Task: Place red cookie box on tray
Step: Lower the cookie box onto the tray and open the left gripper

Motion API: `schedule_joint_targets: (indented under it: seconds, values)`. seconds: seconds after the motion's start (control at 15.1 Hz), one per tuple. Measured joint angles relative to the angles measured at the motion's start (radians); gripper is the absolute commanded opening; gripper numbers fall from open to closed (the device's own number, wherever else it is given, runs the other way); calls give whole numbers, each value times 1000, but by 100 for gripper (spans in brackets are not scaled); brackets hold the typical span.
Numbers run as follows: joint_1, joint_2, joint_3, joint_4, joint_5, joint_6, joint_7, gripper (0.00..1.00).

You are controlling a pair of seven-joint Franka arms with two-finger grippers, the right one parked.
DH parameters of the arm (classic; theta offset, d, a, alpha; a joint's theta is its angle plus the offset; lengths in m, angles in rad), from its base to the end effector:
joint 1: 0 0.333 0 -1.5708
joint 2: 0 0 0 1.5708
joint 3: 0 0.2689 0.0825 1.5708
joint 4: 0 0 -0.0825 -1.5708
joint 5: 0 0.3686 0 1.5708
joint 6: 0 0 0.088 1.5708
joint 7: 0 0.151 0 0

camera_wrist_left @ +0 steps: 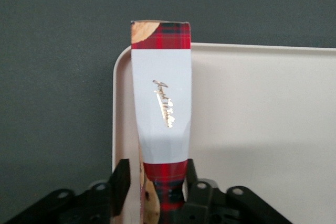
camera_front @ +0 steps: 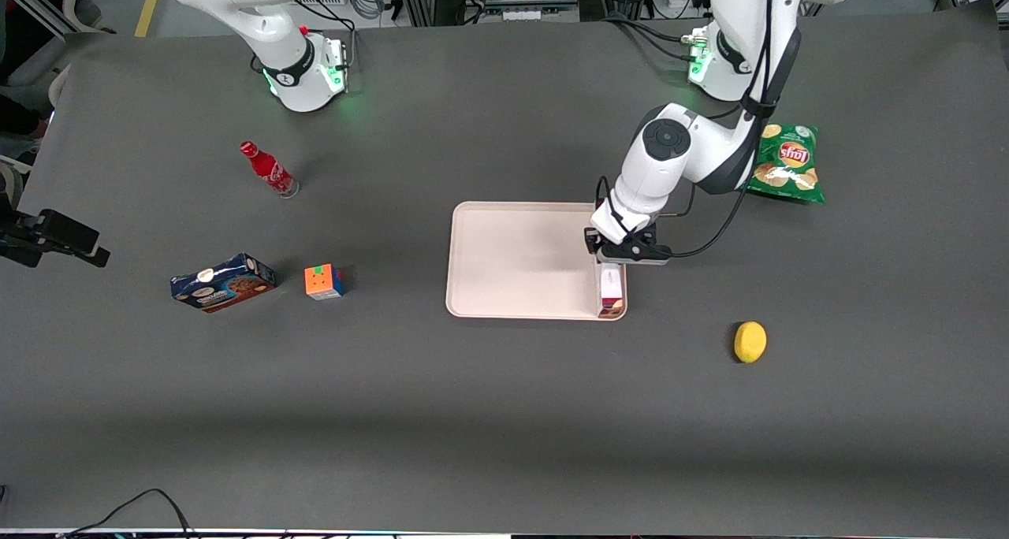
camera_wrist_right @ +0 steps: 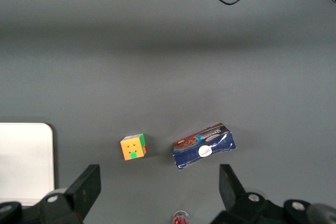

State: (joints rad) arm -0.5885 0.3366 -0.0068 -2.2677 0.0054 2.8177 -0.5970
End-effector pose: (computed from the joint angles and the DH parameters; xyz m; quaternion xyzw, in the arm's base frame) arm 0.4504 -0.3055 0.1562 0.9943 -0.0013 0.0882 0.0598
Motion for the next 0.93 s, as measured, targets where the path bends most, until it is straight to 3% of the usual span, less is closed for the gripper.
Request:
schedule_joint_targets:
  seconds: [0.33,0.93]
  values:
    - [-5,0,-4,24,0,-12,-15,100]
    - [1,-46,50,387,3,-492,24,100]
